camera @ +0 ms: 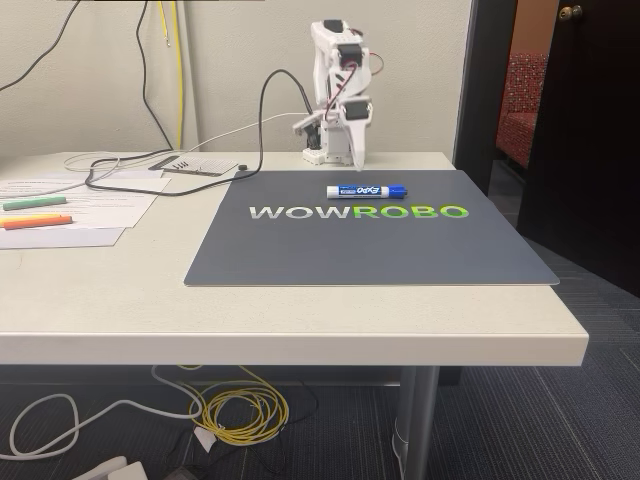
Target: Pick up the blue marker.
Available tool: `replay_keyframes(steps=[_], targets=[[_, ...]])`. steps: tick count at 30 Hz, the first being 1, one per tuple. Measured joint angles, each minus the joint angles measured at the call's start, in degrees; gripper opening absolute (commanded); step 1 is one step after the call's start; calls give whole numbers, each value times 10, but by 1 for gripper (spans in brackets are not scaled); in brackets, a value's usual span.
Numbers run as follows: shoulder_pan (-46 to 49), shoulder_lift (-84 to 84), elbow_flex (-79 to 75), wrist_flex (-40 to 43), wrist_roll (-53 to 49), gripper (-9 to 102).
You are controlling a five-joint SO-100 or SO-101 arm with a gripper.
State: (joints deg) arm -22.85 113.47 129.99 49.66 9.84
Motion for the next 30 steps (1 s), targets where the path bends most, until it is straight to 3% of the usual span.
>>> replay_keyframes(steps=[12, 19, 30], targets=[[-4, -135, -113, 69, -9, 18], [-2, -194, -167, 102, -12, 25], [-2, -243, -181, 108, -27, 25]])
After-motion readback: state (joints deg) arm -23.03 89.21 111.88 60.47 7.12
